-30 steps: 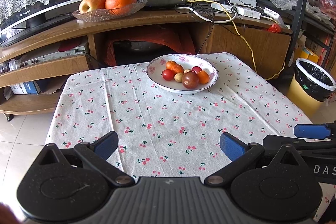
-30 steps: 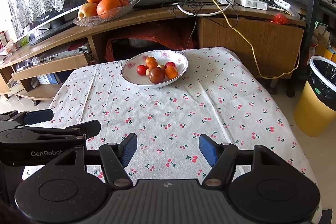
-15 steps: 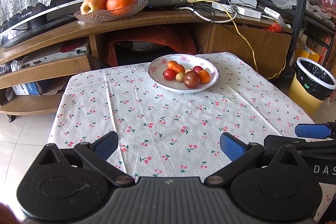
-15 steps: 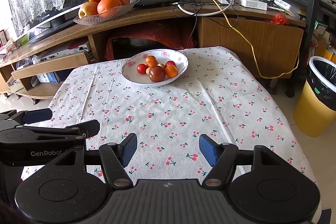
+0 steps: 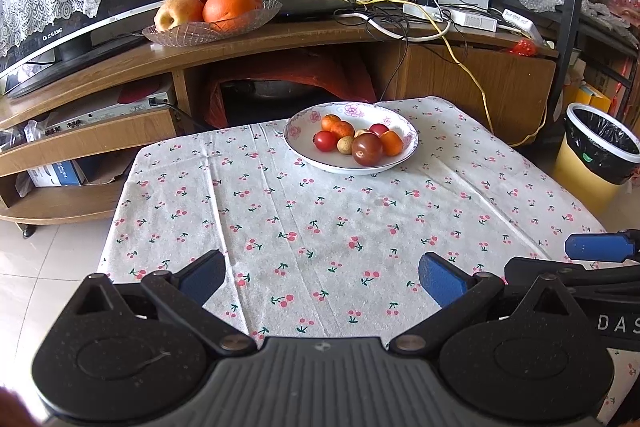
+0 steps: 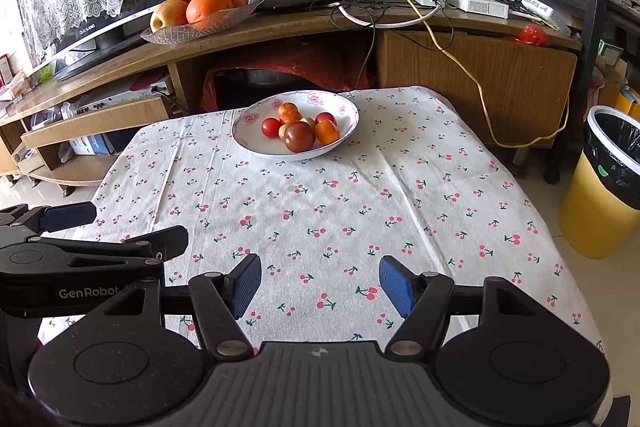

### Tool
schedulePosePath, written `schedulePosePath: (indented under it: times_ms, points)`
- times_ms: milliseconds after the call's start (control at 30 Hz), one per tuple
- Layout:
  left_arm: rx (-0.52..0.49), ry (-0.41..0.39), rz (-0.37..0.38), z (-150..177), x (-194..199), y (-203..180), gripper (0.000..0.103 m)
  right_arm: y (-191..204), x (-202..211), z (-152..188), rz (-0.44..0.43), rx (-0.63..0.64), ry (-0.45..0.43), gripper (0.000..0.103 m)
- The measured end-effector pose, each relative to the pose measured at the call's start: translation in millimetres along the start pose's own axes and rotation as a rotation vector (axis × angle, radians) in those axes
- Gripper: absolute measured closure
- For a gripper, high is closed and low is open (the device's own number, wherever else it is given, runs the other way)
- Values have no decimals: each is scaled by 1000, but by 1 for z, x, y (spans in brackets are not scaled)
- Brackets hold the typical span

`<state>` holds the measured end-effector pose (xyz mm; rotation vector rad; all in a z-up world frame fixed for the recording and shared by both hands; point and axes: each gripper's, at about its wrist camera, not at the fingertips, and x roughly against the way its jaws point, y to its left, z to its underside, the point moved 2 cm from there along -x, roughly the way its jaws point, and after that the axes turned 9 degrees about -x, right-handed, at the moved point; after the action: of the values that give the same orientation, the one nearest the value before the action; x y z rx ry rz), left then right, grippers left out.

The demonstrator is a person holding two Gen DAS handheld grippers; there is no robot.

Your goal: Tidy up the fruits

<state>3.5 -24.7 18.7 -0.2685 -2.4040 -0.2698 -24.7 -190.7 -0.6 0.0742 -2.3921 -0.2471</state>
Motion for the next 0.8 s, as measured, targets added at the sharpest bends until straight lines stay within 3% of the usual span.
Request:
schedulePosePath:
  times_ms: [800]
  points:
    - [-16, 9, -7, 4, 3, -3, 0, -2, 2, 5, 6, -12, 21, 41]
